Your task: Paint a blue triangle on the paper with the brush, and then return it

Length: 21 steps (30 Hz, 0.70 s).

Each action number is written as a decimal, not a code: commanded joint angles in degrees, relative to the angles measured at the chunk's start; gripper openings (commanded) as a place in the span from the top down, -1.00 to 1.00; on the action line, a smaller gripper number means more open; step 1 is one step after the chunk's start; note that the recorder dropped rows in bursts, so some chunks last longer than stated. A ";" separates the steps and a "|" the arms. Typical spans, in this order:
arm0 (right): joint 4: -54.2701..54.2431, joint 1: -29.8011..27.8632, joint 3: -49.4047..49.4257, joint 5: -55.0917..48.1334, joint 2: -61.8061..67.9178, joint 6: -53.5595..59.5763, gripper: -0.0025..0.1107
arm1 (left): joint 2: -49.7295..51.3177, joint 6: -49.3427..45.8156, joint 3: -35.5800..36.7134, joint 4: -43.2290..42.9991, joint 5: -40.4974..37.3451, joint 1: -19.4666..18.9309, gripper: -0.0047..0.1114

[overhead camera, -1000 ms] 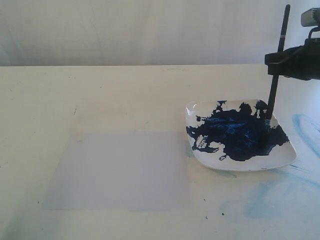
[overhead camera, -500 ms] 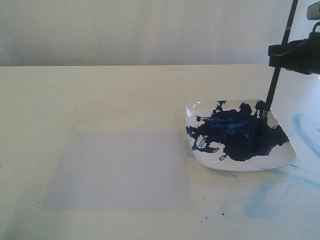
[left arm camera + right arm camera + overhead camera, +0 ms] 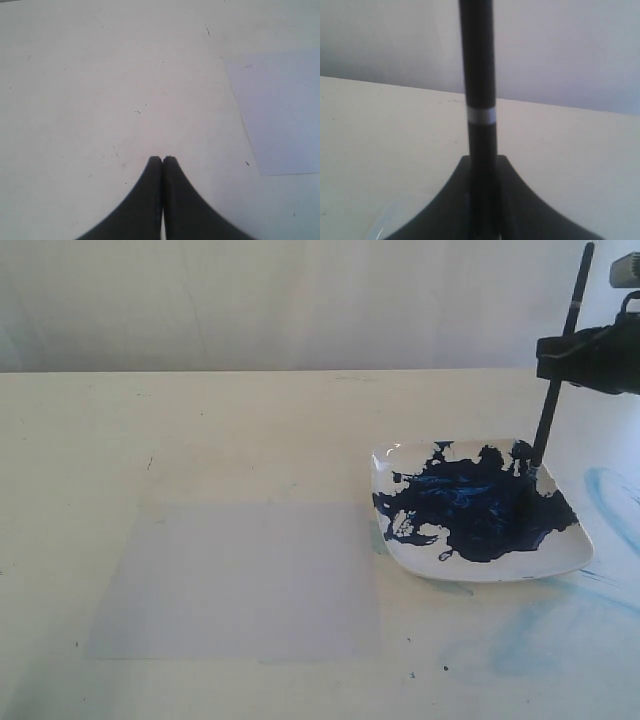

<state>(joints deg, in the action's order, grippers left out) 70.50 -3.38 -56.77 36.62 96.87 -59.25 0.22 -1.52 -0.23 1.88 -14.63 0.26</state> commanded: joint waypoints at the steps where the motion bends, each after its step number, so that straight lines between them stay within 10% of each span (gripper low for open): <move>1: -2.66 -0.65 0.25 2.23 -4.07 1.85 0.96 | -0.22 -0.04 0.23 0.62 0.05 -0.13 0.92; 21: 1.26 -0.65 0.29 5.15 -6.51 -1.27 0.96 | -0.22 -0.04 0.23 0.62 0.05 -0.13 0.92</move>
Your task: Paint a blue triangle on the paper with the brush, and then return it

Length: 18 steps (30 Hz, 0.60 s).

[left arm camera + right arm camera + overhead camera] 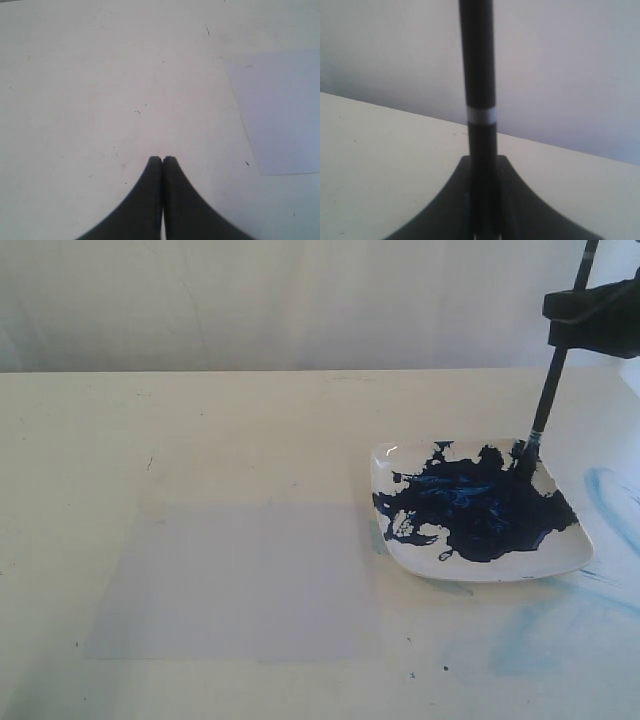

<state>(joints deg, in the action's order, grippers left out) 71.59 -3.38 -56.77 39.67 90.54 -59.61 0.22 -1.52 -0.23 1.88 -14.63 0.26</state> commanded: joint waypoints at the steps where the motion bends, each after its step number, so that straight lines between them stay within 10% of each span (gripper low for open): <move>1: 0.17 -0.65 0.29 2.57 -0.17 -1.05 0.96 | -0.22 -0.33 0.23 0.35 0.22 -0.13 0.92; 18: 0.17 -0.65 0.29 3.10 -0.26 -3.18 0.96 | -0.22 -3.19 0.23 -1.11 17.75 -0.13 0.92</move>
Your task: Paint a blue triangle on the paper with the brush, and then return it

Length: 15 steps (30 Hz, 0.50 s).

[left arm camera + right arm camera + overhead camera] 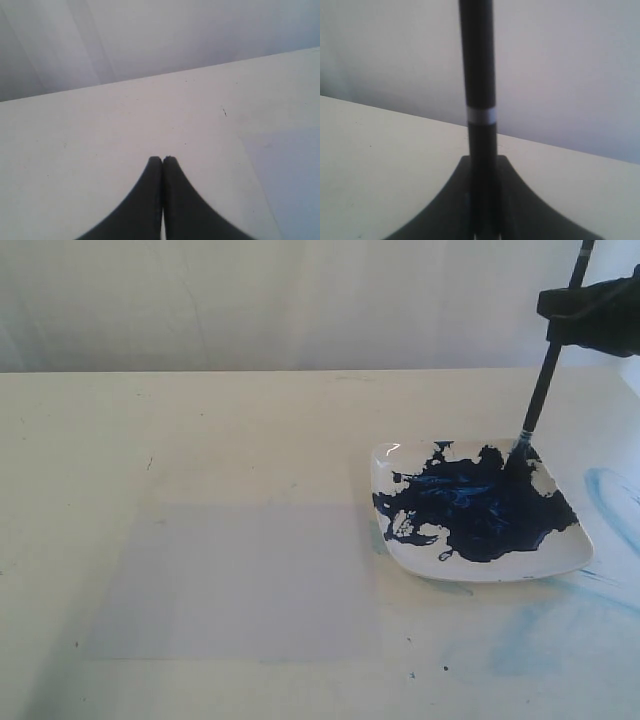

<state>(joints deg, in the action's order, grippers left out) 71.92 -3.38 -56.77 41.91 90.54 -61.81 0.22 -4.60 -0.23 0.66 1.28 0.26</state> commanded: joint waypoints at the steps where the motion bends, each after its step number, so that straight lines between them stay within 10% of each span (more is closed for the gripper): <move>1: -0.16 -0.65 0.29 0.99 -0.26 -1.26 0.96 | -0.22 0.90 0.23 1.08 4.66 -0.13 0.92; 6: -0.05 -0.65 0.29 1.00 -0.26 -1.32 0.96 | -0.22 10.55 0.23 2.20 19.53 -0.13 0.92; 15: -0.44 -0.65 0.29 3.19 -0.26 -1.32 0.96 | 0.31 -8.73 -6.67 16.22 27.61 -0.13 0.92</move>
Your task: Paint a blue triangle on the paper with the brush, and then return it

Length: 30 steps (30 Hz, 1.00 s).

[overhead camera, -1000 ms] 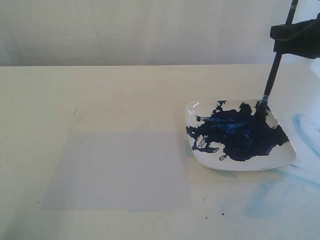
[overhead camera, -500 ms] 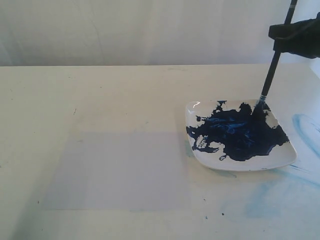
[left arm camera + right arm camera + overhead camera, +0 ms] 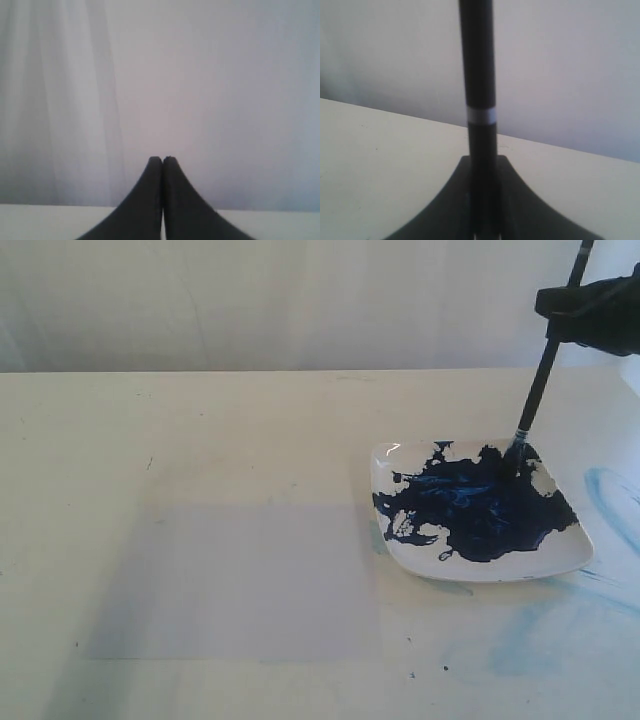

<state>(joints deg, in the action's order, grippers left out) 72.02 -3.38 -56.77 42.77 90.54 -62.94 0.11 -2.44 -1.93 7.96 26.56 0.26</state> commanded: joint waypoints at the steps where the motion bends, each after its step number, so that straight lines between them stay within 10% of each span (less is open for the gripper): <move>1: -0.66 -0.65 0.29 2.76 -0.26 -0.19 0.96 | 1.43 -13.70 -6.84 10.58 2.22 -0.13 0.92; 9: -0.65 -0.65 0.29 5.56 -0.26 -0.19 0.96 | 16.62 -20.73 -25.21 11.19 -7.10 -0.13 0.92; 19: -0.54 -0.65 0.29 5.81 -0.26 -0.19 0.96 | 46.26 -18.87 -45.48 15.78 -47.05 -0.13 0.92; 30: -0.32 -0.65 0.29 6.15 -0.26 -0.19 0.96 | 92.86 -55.94 -58.30 43.50 -85.27 -0.13 0.92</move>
<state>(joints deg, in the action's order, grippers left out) 72.02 -3.38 -56.77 48.39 90.54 -62.94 87.25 -55.64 -57.77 49.16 -52.74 0.26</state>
